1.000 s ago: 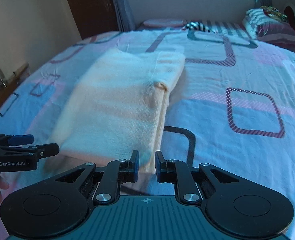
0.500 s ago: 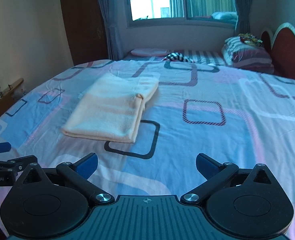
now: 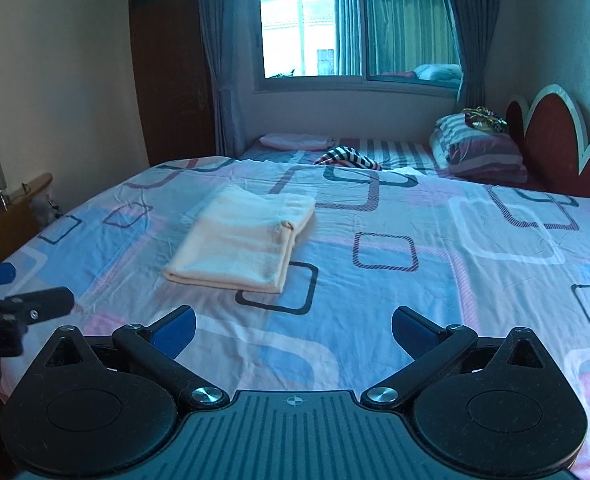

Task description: Fold small clothes

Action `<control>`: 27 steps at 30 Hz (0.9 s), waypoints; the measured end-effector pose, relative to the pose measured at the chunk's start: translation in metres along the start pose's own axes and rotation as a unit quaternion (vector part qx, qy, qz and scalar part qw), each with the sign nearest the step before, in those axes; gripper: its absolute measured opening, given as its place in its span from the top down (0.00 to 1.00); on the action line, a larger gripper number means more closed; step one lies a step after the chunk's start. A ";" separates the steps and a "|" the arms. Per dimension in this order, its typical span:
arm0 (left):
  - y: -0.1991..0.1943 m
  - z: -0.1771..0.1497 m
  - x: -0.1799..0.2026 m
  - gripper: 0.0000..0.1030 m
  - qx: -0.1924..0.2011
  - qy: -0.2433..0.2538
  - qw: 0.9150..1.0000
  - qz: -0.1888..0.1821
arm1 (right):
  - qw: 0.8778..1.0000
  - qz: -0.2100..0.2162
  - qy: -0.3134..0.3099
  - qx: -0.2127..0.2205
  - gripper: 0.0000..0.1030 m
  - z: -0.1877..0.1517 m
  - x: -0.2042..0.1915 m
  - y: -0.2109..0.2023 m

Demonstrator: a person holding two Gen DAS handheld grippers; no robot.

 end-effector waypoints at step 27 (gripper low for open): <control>-0.032 -0.002 0.001 0.01 0.022 -0.008 1.000 -0.015 | 1.000 -0.003 -0.012 0.027 0.00 0.000 -0.006 -0.038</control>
Point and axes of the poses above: each gripper's, at about its wrist camera, not at the fingertips, and y roughly the way its jaws point, x to its right, z to its top, the point moved 4 cm from there along y, roughly the way its jaws point, and after that the axes turned 2 degrees about -x, right-handed, at the moved point
